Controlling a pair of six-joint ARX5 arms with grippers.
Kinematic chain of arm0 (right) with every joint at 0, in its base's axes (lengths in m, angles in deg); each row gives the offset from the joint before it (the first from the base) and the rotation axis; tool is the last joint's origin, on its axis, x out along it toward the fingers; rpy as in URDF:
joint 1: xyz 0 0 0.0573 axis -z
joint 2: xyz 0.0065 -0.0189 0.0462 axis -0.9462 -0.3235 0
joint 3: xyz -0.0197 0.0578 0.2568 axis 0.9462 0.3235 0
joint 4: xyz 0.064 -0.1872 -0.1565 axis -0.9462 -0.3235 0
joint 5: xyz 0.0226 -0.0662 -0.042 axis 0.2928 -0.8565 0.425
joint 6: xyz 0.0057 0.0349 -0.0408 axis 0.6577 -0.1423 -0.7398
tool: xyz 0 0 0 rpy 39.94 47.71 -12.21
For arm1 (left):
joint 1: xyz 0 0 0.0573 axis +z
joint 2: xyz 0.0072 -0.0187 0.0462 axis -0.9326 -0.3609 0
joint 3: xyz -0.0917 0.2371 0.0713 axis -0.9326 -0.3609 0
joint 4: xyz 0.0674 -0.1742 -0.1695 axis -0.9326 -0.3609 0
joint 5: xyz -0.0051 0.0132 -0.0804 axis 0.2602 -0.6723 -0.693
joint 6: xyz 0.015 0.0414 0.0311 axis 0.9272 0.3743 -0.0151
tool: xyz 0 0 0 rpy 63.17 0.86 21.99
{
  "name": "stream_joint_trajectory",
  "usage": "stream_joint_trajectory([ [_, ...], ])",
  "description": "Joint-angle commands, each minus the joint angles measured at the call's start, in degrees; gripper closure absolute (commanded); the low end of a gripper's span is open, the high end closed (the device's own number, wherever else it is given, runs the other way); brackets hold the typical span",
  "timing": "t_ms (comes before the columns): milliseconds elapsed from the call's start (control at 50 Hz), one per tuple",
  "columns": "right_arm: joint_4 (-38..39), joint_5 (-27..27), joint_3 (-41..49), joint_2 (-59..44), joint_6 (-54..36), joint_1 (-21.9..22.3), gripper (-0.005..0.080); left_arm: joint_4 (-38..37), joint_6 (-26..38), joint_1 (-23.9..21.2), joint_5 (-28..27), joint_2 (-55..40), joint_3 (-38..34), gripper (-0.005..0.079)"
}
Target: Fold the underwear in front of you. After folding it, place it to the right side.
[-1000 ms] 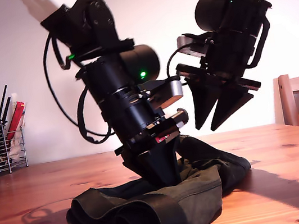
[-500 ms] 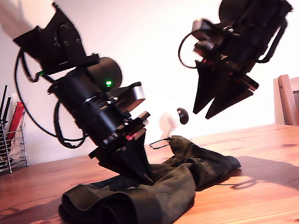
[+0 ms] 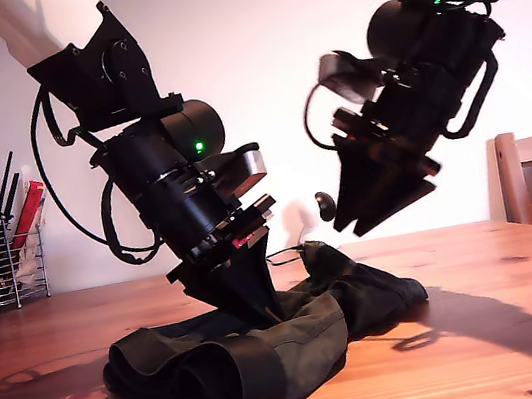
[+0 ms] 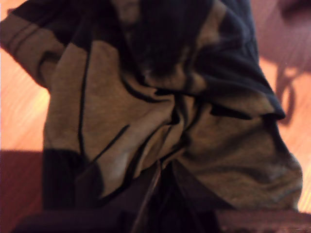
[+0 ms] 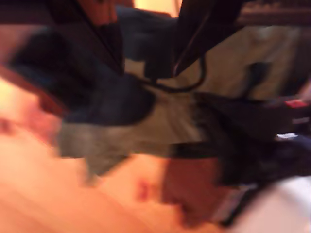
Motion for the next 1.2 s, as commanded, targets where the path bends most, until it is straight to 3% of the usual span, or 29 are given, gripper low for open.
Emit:
stream_joint_trajectory([
  [0, 1.1, -0.8, 1.2, -0.8, 0.2, -0.2, 0.0482, 0.2, -0.1, 0.2, -0.3, -0.8, -1.5, 0.0687],
  [620, 6.6, -3.3, 3.5, -5.9, 2.3, -2.1, 0.0484, 0.0, -0.8, 0.2, -1.7, -0.8, -1.5, 0.0687],
  [720, 7.5, -3.2, 3.5, -6.1, 2.9, -2.4, 0.0542, -0.1, -0.8, 0.2, -1.7, -0.8, -1.5, 0.0687],
  [860, 8.7, -3.3, 3.5, -6.1, 2.9, -2.7, 0.0772, -0.3, -1.4, 0.2, -1.8, -0.8, -1.5, 0.0687],
  [1180, 7.7, -9.0, 1.8, -4.6, 3.0, -2.0, 0.0765, -1.3, -1.3, 0.1, -0.4, -0.8, -1.5, 0.0689],
])
